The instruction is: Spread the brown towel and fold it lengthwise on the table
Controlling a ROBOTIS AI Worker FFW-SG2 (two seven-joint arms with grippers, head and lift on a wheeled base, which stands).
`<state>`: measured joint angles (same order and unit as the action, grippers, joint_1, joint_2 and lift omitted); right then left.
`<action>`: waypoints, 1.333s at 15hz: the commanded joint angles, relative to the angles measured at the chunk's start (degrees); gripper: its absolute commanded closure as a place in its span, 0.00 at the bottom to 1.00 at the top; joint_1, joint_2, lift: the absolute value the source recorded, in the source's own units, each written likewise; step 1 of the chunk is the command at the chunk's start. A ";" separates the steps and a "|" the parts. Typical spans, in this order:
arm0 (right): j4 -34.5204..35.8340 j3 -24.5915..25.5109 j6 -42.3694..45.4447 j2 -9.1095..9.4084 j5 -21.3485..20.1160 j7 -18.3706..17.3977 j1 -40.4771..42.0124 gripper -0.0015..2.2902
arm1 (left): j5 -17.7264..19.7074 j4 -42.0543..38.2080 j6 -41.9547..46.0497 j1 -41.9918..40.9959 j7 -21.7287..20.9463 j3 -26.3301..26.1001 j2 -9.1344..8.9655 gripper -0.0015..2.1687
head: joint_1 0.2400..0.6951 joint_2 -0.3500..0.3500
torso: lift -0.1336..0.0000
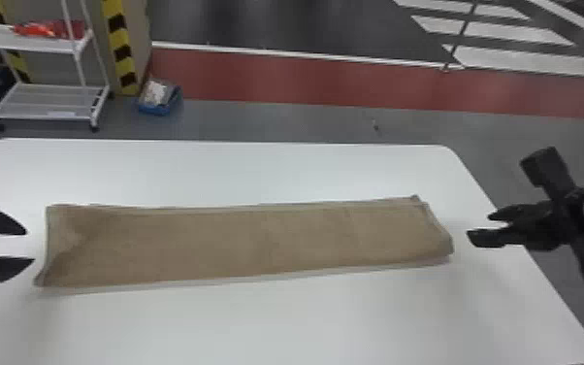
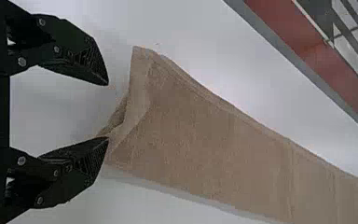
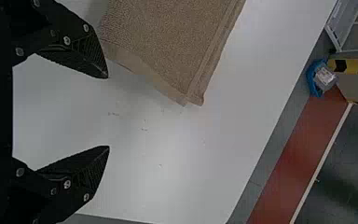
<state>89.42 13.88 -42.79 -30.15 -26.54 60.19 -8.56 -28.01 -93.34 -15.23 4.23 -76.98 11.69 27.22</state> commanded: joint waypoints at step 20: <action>0.93 1.50 -0.24 -0.44 -0.09 0.45 0.65 0.18 | 14.47 -11.60 -28.85 -12.14 16.96 2.64 -5.07 0.19 | 1.00 0.25 | 0.07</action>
<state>90.45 15.53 -43.03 -30.62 -26.45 60.64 -7.58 -14.13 -104.97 -43.93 -7.89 -60.00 14.25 22.19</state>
